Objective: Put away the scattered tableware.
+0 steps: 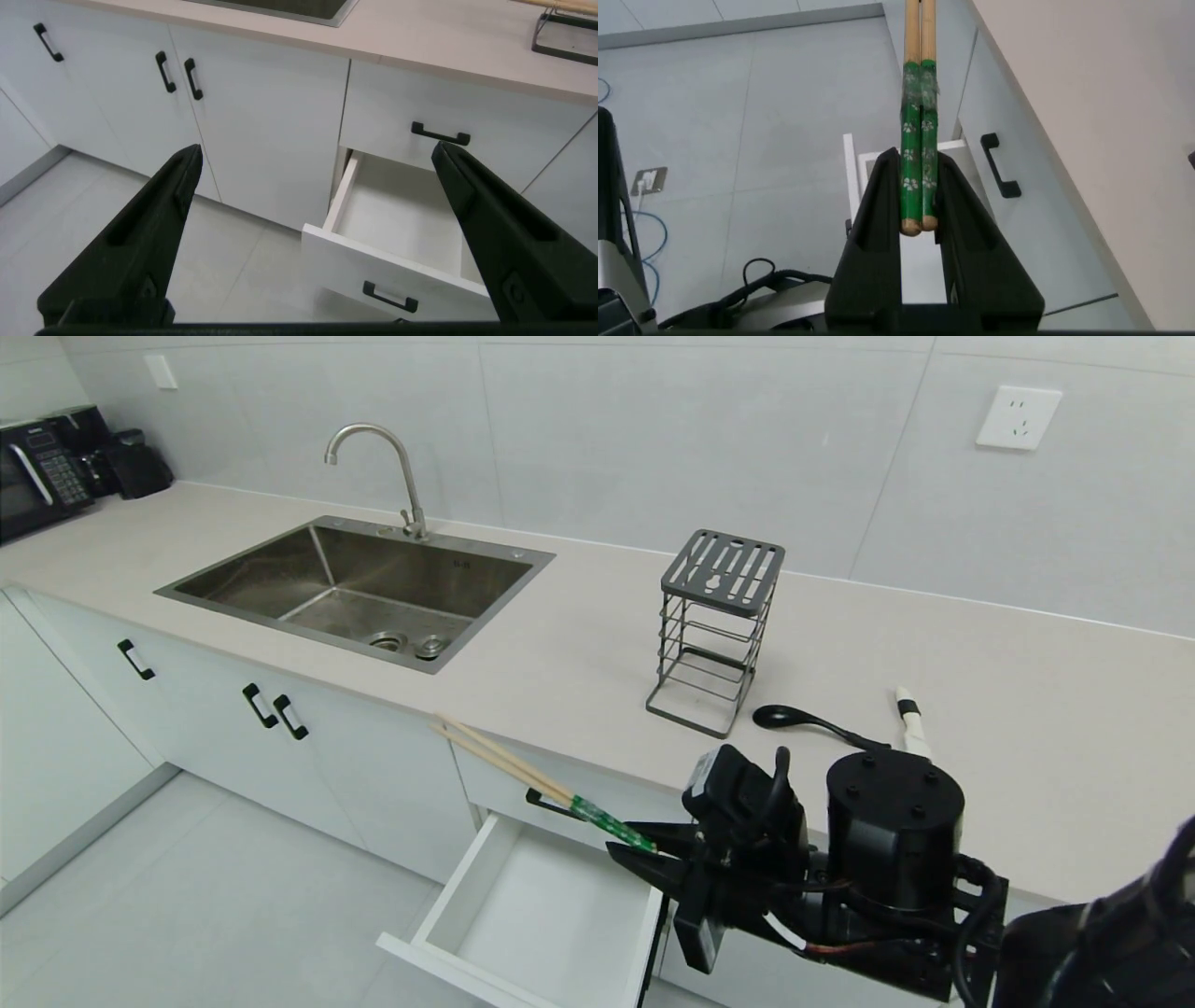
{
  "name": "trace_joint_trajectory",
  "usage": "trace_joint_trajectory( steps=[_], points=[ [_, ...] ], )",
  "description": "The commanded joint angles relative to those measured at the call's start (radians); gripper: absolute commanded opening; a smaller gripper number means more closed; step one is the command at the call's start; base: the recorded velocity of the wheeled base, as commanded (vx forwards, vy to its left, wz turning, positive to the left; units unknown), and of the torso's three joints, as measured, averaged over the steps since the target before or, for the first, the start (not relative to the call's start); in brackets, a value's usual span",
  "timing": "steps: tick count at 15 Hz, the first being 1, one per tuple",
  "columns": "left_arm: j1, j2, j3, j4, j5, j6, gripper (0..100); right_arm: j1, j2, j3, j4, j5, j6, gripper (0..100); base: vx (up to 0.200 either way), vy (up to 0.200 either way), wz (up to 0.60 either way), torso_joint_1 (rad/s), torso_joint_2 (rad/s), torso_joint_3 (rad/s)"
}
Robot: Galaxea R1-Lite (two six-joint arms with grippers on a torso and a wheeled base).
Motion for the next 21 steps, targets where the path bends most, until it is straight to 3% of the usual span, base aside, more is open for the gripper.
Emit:
trace_joint_trajectory(
  steps=[1,8,14,17,21],
  points=[
    [0.000,0.001,0.000,0.000,0.000,-0.001,100,-0.005,0.045,-0.009,-0.023,0.000,-0.017,0,0.000,0.000,0.00,-0.129,0.27,0.129],
    [0.000,0.001,0.000,0.000,0.000,-0.001,100,-0.028,0.131,-0.031,-0.041,0.002,-0.137,0,0.000,0.000,0.00,-0.192,0.38,0.182],
    [0.000,0.001,0.000,0.000,0.000,-0.001,100,-0.024,0.140,-0.043,-0.059,0.000,-0.137,0,0.000,0.000,0.00,-0.150,0.29,0.146],
    [0.001,0.001,0.000,0.000,0.000,-0.001,100,-0.025,0.160,-0.043,-0.148,-0.001,-0.123,0,0.000,0.000,0.00,-0.049,0.10,0.049],
    [0.000,0.001,0.000,0.000,0.000,-0.001,100,-0.022,0.166,-0.029,-0.153,-0.001,-0.057,0,0.000,0.000,0.00,-0.008,0.01,0.010]
  ],
)
